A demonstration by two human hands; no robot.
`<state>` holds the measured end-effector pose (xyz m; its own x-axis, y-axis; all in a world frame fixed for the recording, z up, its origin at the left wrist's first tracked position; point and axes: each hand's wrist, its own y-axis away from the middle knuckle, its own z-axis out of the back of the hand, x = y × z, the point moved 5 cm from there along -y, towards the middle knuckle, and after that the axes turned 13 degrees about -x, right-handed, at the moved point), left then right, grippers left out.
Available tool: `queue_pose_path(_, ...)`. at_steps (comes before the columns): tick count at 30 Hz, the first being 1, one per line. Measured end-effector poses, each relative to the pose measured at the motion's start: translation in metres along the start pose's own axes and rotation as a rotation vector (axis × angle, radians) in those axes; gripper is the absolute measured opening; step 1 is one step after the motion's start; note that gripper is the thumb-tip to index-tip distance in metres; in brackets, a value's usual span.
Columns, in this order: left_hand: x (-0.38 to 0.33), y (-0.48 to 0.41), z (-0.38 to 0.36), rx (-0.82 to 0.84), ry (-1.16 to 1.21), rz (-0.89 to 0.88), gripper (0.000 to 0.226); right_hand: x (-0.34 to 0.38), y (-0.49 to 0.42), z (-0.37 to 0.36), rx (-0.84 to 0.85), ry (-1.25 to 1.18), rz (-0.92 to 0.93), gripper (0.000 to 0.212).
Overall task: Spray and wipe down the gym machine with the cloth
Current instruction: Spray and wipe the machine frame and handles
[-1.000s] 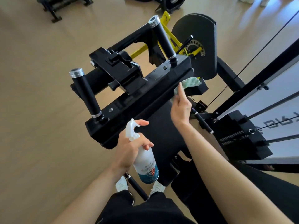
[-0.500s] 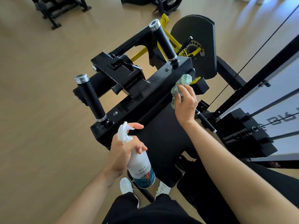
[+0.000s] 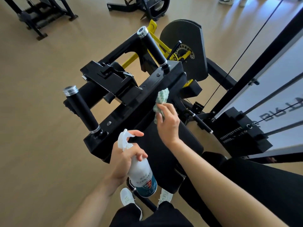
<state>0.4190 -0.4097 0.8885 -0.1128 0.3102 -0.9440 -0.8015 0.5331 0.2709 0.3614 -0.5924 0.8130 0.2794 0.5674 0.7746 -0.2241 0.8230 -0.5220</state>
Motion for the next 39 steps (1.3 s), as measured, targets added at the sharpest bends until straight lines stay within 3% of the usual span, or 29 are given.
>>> queue_pose_path(12, -0.001, -0.007, -0.008, 0.052, -0.035, -0.004, 0.041, -0.076, -0.105, 0.013, -0.156, 0.020, -0.360, 0.025)
queue_pose_path(19, 0.002, -0.008, -0.018, 0.092, -0.049, -0.001, 0.041, -0.089, -0.143, 0.008, -0.079, 0.068, -0.301, 0.034)
queue_pose_path(26, 0.011, -0.009, -0.013, 0.096, -0.049, 0.018, 0.042, -0.040, -0.085, -0.001, -0.069, 0.134, 0.067, 0.041)
queue_pose_path(36, 0.026, 0.010, 0.033, 0.054, -0.007, 0.065, 0.040, 0.023, 0.035, -0.006, -0.002, -0.049, -0.036, 0.050)
queue_pose_path(39, 0.027, 0.015, 0.054, 0.033, 0.003, 0.066, 0.043, 0.043, 0.069, -0.008, 0.009, -0.082, -0.044, 0.043)
